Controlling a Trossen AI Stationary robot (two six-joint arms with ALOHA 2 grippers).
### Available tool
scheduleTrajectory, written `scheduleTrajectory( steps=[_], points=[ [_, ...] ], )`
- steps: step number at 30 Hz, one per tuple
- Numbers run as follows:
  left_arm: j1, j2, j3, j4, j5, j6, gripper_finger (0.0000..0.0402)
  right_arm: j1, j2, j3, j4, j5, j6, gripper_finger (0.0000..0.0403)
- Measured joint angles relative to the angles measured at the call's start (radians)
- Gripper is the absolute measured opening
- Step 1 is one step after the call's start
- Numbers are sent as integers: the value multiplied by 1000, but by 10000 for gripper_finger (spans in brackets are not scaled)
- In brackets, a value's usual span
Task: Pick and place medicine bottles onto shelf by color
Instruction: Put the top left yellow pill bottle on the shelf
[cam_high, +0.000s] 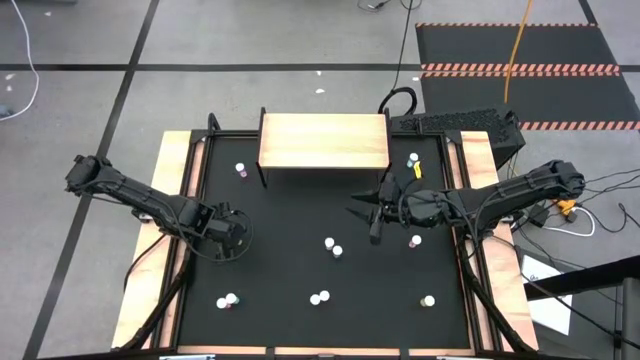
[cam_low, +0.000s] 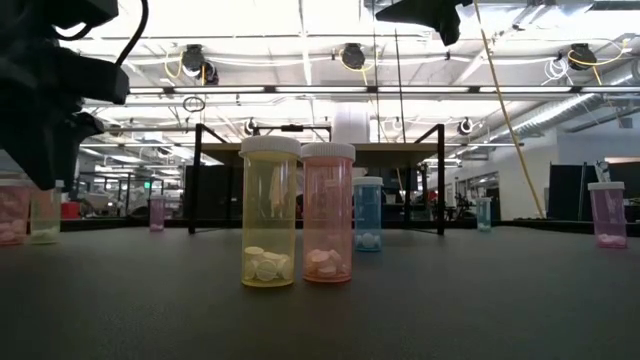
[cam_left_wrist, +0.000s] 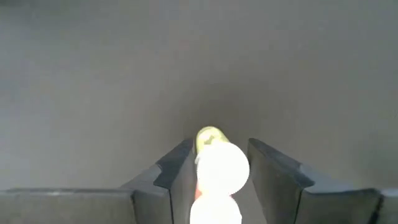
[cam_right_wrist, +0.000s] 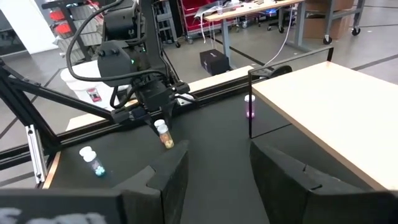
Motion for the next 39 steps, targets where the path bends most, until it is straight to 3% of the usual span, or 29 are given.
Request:
scheduleTrajectory(
  steps=[9, 19, 23, 26, 34, 39],
  points=[
    [0, -1, 1, -13, -2, -1, 126, -13, 0, 0, 1, 0, 0, 165],
    [0, 0, 0, -30, -9, -7, 215, -19, 0, 0, 5, -3, 0, 165],
    [0, 0, 1, -30, -9, -4, 227, -19, 0, 0, 4, -3, 0, 165],
    [0, 0, 0, -36, -9, -2, 212, -19, 0, 0, 4, -2, 4, 165],
    [0, 0, 0, -56, -10, 1, 123, -19, 0, 0, 4, 0, 8, 165],
    [0, 0, 1, -52, -13, -13, 110, -19, 0, 0, 11, 0, 11, 165]
  ],
)
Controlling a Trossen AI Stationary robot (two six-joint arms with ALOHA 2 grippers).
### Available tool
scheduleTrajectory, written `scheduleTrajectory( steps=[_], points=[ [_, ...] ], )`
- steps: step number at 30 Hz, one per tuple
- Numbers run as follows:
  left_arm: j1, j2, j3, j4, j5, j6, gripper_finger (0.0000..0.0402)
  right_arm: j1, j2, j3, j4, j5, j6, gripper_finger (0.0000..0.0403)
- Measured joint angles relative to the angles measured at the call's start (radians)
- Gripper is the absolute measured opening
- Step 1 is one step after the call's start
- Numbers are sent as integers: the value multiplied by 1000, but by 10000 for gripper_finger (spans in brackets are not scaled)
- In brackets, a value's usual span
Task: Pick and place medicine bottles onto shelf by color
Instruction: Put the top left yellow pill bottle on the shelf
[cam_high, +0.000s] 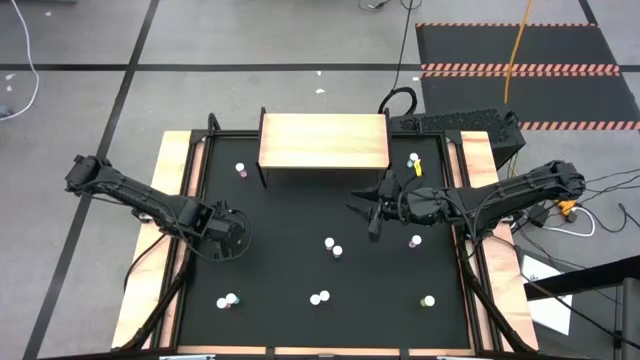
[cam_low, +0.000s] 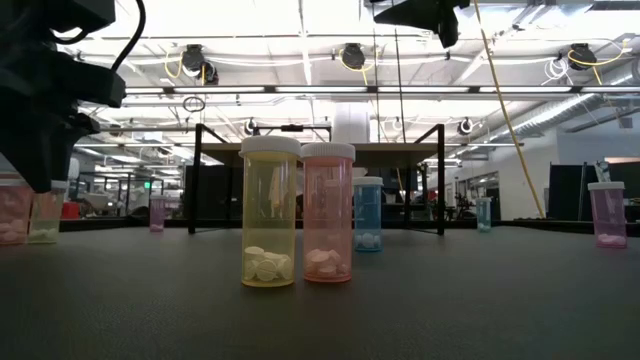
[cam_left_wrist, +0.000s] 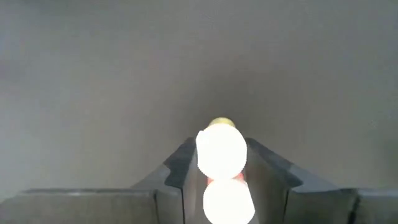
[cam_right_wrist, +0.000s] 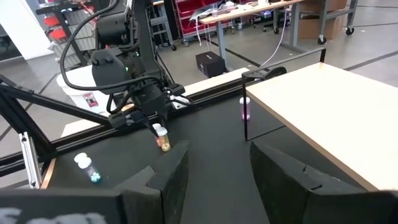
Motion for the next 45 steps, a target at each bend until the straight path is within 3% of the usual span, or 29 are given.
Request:
scheduleTrajectory(
  steps=[5, 10, 23, 35, 45],
  points=[
    [1, 0, 42, 7, 13, -22, 133, 0, 0, 0, 12, 7, -1, 165],
    [22, 0, 127, -6, 13, -17, 127, -4, 0, 0, 12, 28, -3, 165],
    [211, 9, 390, -73, 44, 104, 123, -5, 0, 0, 3, 27, 53, 165],
    [425, 249, 804, -330, 126, 306, 124, -5, -3, 0, -47, 26, 122, 165],
    [531, 429, 1097, -485, 147, 493, 124, -13, -6, 0, -83, 78, 212, 165]
  ],
)
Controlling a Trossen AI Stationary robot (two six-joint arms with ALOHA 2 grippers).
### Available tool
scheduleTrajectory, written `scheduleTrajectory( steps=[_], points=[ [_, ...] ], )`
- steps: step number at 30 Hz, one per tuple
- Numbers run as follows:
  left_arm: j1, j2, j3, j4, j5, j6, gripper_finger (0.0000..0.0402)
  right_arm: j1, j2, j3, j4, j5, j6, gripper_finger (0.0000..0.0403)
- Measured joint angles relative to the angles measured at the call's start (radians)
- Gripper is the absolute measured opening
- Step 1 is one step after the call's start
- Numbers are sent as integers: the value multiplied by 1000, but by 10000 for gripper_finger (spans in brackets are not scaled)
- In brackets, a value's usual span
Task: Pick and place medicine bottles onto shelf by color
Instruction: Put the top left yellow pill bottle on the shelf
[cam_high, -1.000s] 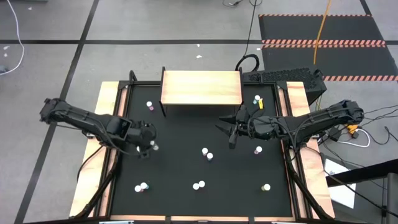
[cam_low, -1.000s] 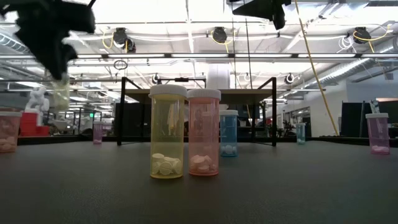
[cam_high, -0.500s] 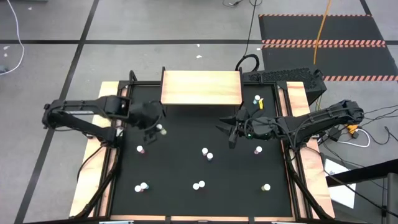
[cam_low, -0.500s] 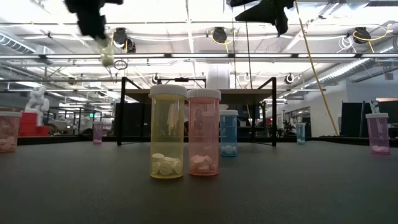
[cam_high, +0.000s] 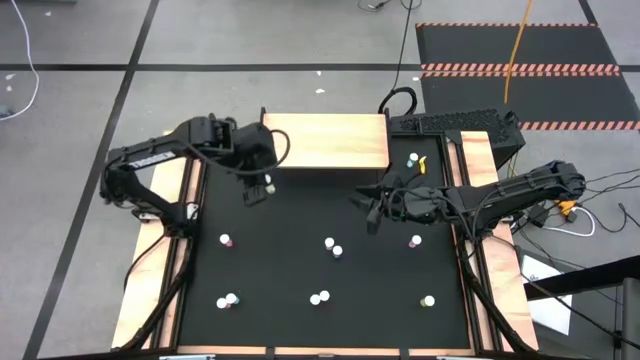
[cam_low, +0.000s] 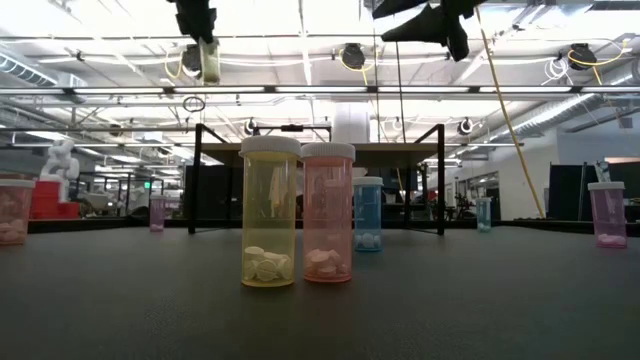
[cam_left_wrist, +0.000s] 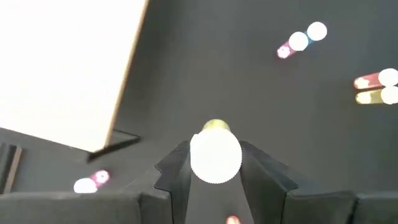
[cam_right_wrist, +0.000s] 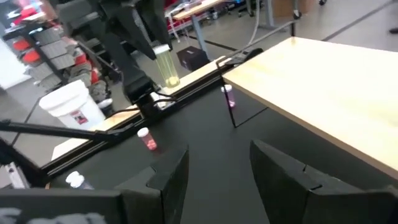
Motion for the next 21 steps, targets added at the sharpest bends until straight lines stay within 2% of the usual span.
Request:
scheduleTrajectory(
  steps=[7, 15, 21],
  points=[
    [78, 67, 115, -31, 0, 127, 124, 0, 0, 0, -12, 52, 57, 165],
    [178, 167, 244, -56, -2, 186, 124, -23, -3, 0, -102, 46, 50, 165],
    [212, 278, 381, -81, -2, 170, 124, -88, -33, 0, -188, -84, -12, 165]
  ],
)
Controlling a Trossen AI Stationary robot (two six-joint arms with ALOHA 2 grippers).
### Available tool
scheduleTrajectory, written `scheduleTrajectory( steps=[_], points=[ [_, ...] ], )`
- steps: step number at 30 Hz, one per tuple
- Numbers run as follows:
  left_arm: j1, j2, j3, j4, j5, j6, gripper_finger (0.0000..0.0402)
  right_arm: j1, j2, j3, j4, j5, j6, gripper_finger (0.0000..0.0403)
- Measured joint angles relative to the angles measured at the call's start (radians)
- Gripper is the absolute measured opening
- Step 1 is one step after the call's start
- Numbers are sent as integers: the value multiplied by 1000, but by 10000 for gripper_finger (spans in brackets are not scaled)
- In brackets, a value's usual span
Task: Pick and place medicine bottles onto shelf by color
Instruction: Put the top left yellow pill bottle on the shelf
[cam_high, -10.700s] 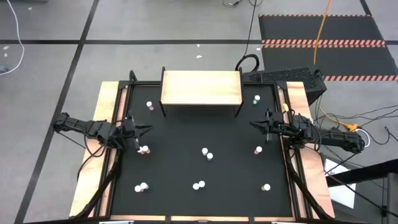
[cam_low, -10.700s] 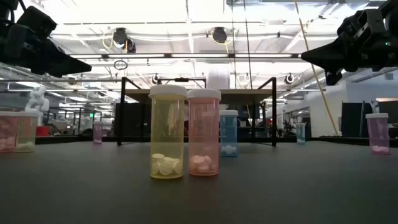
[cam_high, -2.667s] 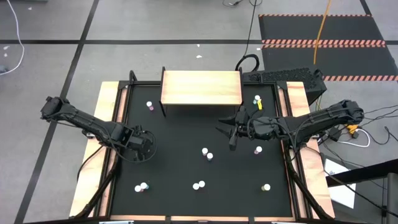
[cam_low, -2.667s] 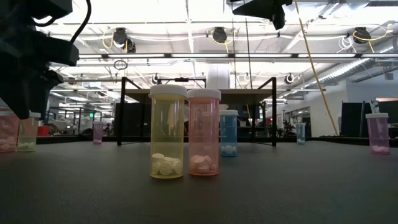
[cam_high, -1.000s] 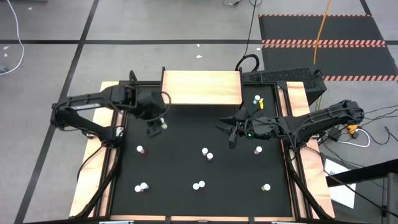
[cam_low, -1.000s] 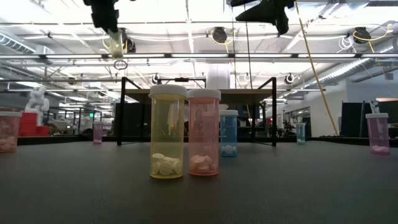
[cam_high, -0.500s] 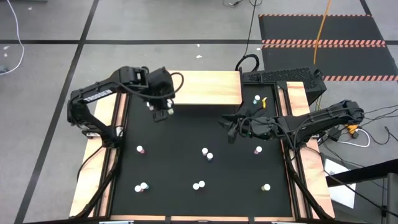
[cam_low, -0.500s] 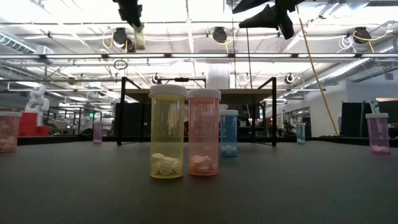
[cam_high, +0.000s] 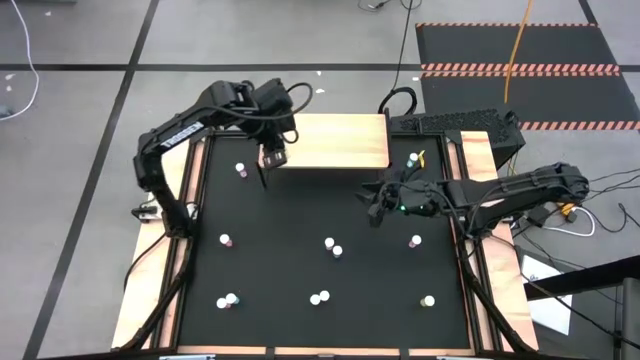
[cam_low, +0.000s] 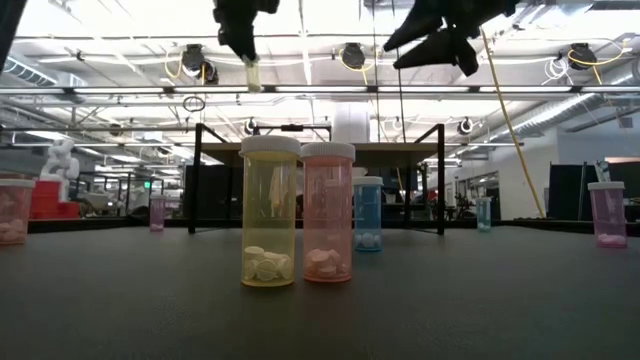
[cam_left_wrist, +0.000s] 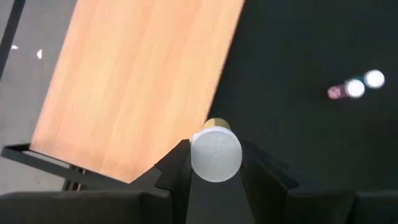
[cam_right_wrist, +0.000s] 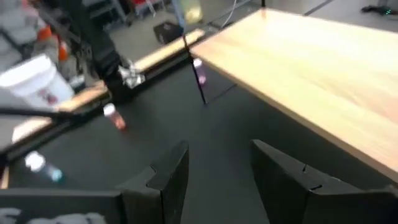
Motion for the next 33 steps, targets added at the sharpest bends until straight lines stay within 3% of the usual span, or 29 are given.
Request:
scheduleTrajectory(
  steps=[8, 16, 22, 33],
  points=[
    [22, 132, 166, -89, 0, -32, 124, -108, -24, 0, -55, -86, -100, 165],
    [78, 149, 188, -86, 0, -6, 124, -181, -17, 0, -63, -135, -109, 165],
    [181, 149, 188, -84, -1, 74, 124, -207, -17, 0, -60, -128, -97, 165],
    [403, 172, 188, 43, 0, 76, 124, -294, -17, 0, -60, -105, 4, 165]
  ],
)
